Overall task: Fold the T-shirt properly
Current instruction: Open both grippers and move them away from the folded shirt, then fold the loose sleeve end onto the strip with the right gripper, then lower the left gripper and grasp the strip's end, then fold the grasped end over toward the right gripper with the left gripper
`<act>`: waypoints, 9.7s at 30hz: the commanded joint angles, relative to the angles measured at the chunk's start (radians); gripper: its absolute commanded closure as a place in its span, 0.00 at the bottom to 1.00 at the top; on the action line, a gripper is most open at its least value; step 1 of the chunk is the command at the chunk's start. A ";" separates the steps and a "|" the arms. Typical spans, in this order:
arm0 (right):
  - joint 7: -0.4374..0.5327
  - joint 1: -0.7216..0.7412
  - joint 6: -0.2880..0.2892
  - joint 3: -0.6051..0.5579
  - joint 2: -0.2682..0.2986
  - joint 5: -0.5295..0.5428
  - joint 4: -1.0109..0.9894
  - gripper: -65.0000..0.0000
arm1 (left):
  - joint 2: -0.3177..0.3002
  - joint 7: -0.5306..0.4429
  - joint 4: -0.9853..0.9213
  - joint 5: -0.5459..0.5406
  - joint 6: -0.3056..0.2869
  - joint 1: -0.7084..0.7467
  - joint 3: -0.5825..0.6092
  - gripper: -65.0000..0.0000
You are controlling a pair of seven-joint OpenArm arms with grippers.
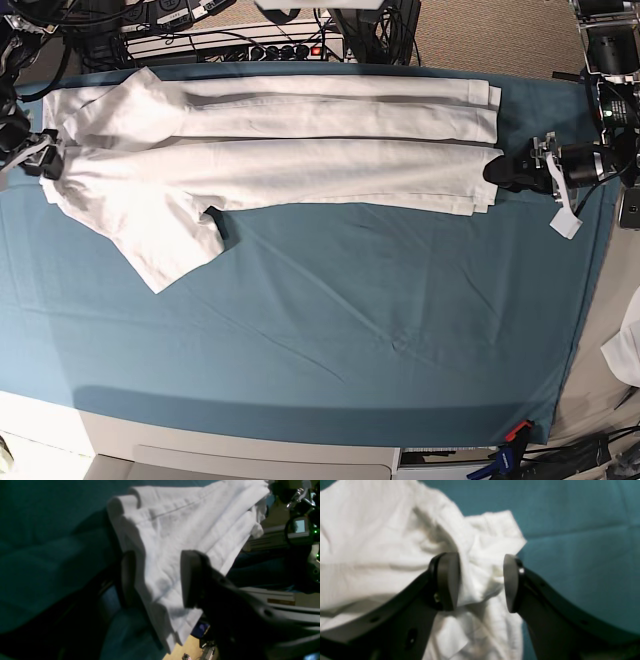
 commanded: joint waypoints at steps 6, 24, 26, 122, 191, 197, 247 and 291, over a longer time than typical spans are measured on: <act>0.027 0.150 -0.004 0.112 0.042 0.036 0.019 0.56 | -0.022 -0.003 0.199 -0.028 -0.005 -0.014 -0.068 0.59; 0.097 0.663 -0.045 -0.415 -0.023 -0.135 -0.501 0.56 | -0.021 -0.159 0.488 0.200 -0.005 -0.014 -0.098 0.59; 0.112 0.724 -0.041 -0.431 -0.023 -0.138 -0.612 0.56 | -0.021 -0.159 0.488 0.200 -0.005 -0.014 -0.098 0.59; -0.034 -0.164 -0.162 0.117 -0.419 -0.007 0.813 0.56 | 0.034 -0.248 0.487 0.538 0.240 0.296 -0.100 0.43; 0.026 -0.167 -0.229 0.130 -0.414 -0.220 0.807 0.56 | 0.103 -0.163 0.199 0.162 0.195 0.229 -0.021 0.70; 0.025 -0.167 -0.228 0.130 -0.414 -0.220 0.807 0.56 | 0.103 -0.169 0.200 0.161 0.156 0.227 -0.021 0.74; 0.044 -0.166 -0.295 0.131 -0.319 -0.257 0.541 0.56 | 0.689 -0.483 0.371 0.850 0.110 -0.037 0.818 1.00; 0.048 -0.166 -0.295 0.131 -0.318 -0.246 0.541 0.56 | 0.704 -0.515 0.356 0.771 0.042 -0.063 0.817 0.72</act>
